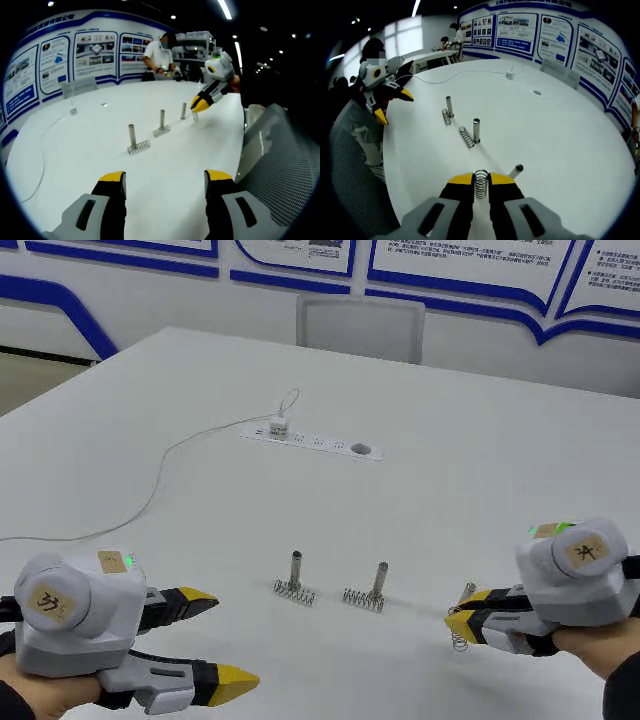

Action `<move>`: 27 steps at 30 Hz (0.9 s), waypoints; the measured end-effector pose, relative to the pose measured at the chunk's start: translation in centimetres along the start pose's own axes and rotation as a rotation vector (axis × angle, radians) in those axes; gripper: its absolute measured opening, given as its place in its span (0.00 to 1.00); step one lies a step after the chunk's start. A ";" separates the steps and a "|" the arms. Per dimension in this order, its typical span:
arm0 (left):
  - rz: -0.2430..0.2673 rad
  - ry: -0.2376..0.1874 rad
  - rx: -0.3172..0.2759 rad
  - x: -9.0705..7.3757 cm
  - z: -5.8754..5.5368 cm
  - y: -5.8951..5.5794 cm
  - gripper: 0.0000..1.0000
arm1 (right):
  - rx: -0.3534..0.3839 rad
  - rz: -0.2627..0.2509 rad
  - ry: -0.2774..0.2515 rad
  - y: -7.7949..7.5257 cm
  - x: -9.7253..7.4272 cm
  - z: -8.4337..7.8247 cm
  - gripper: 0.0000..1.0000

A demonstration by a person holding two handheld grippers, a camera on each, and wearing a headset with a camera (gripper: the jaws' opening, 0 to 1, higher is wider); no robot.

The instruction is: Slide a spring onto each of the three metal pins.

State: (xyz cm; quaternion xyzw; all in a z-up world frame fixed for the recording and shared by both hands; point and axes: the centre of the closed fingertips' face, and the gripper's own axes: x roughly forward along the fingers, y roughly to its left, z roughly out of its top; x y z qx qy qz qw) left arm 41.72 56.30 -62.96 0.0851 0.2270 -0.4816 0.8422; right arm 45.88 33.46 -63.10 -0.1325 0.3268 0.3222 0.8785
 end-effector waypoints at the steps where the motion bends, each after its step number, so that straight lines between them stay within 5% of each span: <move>1: 0.000 0.001 -0.001 0.0 0.0 0.0 0.65 | 0.009 -0.001 -0.018 0.0 -0.1 0.2 0.12; 14: 0.005 0.000 -0.015 0.0 -0.1 -0.1 0.65 | 0.025 -0.042 -0.207 -1.1 -2.6 3.5 0.12; 27: 0.005 -0.002 -0.026 0.0 -0.1 -0.2 0.65 | 0.067 -0.135 -0.304 -3.7 -3.1 5.3 0.12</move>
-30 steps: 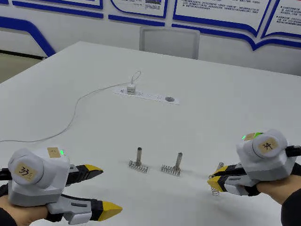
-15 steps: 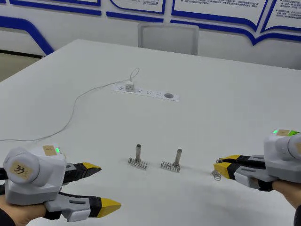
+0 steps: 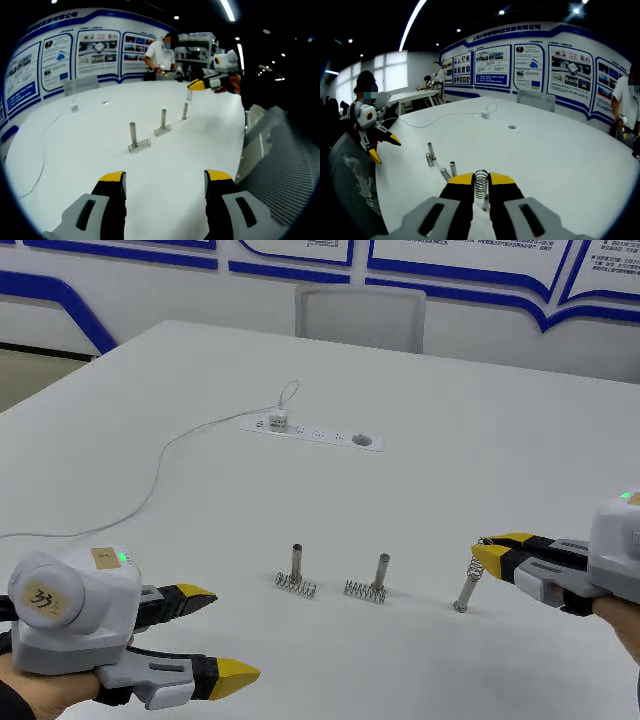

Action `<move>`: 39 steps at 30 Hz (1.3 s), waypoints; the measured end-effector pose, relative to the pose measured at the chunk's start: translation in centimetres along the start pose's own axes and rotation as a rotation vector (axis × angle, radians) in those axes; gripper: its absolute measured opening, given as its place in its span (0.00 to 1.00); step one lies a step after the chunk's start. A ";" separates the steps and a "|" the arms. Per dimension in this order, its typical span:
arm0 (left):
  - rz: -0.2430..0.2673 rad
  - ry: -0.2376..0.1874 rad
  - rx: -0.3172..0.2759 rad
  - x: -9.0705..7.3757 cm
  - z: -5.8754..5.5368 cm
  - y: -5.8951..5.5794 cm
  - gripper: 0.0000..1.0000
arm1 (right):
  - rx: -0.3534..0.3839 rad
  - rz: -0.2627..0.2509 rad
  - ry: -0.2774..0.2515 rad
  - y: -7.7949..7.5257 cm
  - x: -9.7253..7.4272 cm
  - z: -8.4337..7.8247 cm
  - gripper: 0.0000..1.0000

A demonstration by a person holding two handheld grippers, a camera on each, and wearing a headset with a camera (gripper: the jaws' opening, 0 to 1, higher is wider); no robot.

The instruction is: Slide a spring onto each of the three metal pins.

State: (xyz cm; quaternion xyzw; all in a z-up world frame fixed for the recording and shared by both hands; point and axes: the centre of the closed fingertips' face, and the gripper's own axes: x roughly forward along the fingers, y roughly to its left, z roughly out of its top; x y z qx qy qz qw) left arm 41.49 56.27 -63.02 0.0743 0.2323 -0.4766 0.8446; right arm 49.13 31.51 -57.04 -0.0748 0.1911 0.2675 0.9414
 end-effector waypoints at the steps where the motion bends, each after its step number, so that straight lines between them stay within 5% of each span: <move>1: 0.000 0.001 -0.001 0.0 0.0 0.0 0.65 | 0.003 -0.002 0.000 -0.1 0.1 -0.1 0.12; 25: 0.003 0.021 -0.013 0.1 -0.7 0.2 0.64 | 0.058 -0.007 -0.006 -1.4 1.4 -3.2 0.12; 39: 0.006 0.030 -0.017 0.1 -1.0 0.4 0.64 | 0.051 0.009 0.056 -1.2 2.7 -6.0 0.12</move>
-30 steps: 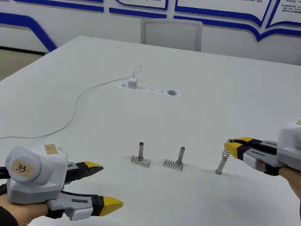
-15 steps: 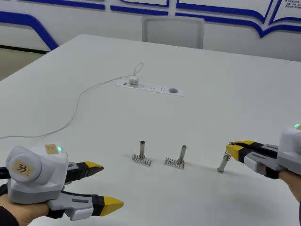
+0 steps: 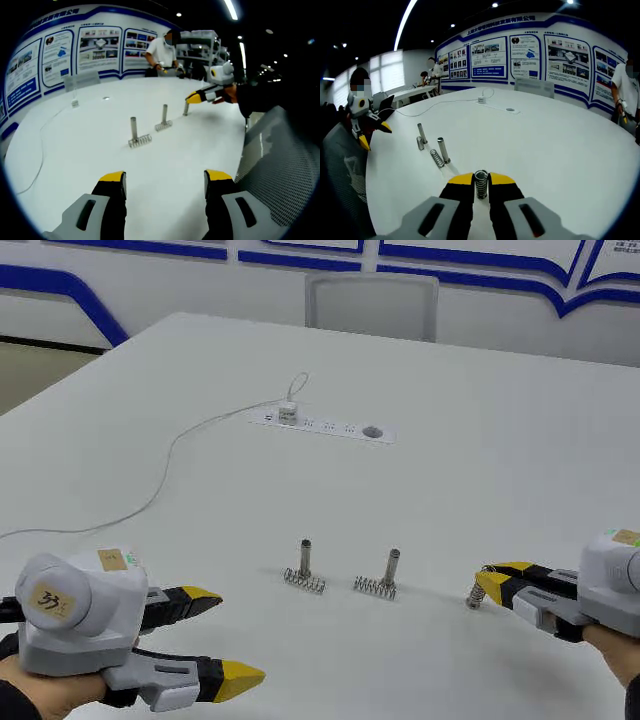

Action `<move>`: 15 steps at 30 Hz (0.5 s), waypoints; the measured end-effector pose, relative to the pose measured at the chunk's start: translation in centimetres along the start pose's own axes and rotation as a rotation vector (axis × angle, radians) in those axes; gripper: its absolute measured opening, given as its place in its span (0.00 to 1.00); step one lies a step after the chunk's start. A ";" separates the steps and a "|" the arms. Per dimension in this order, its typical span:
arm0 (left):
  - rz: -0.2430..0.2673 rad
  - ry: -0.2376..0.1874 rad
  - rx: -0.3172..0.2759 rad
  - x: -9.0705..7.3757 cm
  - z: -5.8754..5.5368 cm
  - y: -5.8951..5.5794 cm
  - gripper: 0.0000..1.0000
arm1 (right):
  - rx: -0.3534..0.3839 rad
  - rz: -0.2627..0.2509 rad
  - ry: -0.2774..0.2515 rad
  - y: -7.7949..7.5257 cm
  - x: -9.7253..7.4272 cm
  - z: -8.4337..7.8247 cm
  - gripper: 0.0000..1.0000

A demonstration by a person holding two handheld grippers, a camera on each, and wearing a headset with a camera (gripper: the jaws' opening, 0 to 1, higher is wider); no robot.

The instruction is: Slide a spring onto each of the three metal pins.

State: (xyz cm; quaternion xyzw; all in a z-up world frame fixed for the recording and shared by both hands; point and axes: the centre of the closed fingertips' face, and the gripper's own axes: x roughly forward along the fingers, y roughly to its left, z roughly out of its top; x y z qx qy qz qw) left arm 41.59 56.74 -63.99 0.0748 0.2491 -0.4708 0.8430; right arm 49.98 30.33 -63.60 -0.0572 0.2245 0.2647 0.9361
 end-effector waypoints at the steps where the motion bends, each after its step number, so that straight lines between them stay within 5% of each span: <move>1: 0.000 0.000 -0.001 0.0 0.0 0.0 0.64 | 0.001 0.000 0.007 0.1 0.0 -0.1 0.12; 15: 0.004 -0.020 -0.006 0.0 0.4 0.0 0.64 | 0.008 0.000 0.068 0.1 0.0 -1.6 0.16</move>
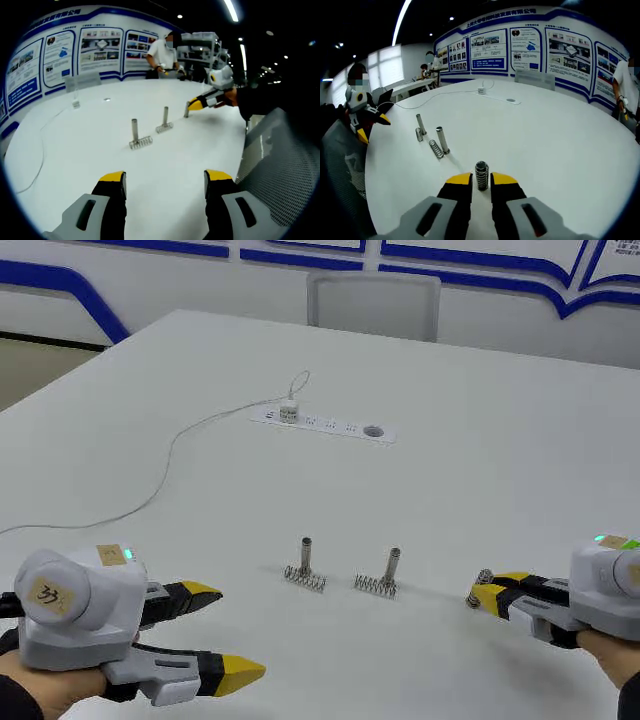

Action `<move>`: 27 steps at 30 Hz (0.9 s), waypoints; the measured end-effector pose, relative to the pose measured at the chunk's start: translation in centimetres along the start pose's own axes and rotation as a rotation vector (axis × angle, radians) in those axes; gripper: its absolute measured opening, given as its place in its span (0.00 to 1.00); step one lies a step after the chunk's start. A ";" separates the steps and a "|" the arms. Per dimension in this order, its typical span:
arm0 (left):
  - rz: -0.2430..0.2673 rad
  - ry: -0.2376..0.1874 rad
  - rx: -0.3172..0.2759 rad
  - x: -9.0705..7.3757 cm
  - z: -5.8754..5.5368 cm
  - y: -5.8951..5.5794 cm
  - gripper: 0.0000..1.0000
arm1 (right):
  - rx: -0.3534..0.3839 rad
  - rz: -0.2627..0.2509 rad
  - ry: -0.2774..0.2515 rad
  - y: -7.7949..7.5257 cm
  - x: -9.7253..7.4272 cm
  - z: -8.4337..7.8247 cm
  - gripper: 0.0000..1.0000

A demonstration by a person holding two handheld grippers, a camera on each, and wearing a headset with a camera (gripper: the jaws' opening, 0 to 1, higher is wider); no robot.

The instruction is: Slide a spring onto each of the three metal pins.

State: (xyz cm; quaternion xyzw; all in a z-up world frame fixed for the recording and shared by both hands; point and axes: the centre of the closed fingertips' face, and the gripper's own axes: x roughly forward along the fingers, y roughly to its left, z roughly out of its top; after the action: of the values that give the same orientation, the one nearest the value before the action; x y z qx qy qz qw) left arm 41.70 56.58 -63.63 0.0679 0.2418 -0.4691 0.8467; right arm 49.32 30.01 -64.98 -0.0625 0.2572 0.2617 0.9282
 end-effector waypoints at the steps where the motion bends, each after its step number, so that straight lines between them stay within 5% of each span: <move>1: -0.001 -0.002 0.000 0.0 0.1 -0.1 0.64 | 0.002 -0.003 0.000 0.0 -0.2 0.0 0.16; 7: -0.004 -0.019 -0.002 0.0 0.3 -0.2 0.64 | 0.009 -0.009 0.036 0.1 -0.9 -1.2 0.18; 14: -0.011 -0.025 0.005 0.1 0.6 -0.6 0.64 | -0.045 0.022 0.111 2.0 -1.6 -2.8 0.18; 27: -0.018 -0.021 0.017 0.2 0.7 -0.7 0.64 | -0.153 0.132 0.138 6.5 -0.8 -1.3 0.18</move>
State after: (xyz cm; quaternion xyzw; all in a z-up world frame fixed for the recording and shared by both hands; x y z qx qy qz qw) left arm 41.43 55.84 -63.06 0.0679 0.2293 -0.4796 0.8443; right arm 44.78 34.92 -65.53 -0.1341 0.3031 0.3360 0.8816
